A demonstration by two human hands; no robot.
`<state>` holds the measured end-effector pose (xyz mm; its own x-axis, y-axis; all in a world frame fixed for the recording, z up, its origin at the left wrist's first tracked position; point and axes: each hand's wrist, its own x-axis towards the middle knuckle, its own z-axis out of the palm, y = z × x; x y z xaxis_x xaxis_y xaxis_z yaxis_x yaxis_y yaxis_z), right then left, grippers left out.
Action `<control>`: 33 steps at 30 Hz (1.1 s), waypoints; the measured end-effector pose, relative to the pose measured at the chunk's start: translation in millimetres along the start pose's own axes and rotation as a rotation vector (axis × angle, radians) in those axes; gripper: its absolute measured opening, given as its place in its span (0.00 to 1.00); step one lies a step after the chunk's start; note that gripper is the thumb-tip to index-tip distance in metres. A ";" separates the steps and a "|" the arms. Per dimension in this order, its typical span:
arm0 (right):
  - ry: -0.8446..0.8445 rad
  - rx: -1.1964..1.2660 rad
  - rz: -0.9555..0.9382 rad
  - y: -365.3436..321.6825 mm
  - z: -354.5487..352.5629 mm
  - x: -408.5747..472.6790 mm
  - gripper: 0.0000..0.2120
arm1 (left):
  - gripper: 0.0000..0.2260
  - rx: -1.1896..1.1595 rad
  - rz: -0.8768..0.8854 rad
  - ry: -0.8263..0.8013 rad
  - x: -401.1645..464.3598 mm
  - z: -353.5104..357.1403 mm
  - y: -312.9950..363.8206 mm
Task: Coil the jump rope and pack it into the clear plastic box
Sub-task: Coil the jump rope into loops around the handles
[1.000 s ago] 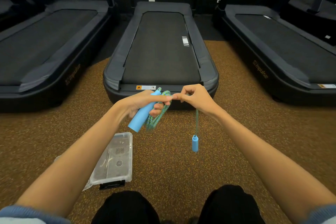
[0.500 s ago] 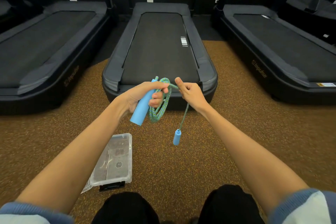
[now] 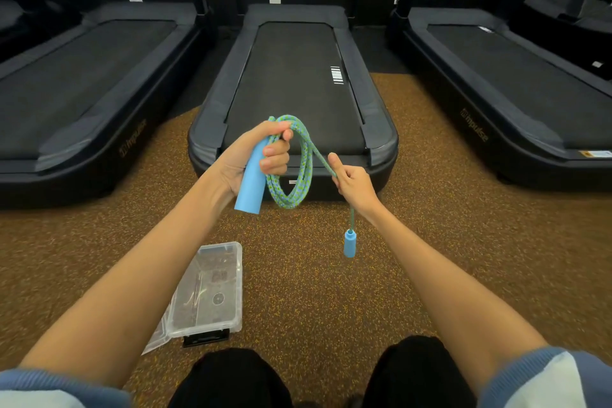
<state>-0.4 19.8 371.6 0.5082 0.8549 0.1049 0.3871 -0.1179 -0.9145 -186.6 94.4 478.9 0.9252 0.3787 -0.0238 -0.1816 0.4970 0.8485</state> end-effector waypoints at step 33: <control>-0.231 -0.373 -0.450 -9.4 8.5 -59.9 0.07 | 0.15 -0.031 0.216 0.386 -10.2 -35.1 2.1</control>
<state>-41.1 -26.0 370.6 0.0700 0.9441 0.3222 0.7877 0.1459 -0.5986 -208.1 119.0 462.4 0.6739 0.7373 -0.0479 -0.3729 0.3953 0.8394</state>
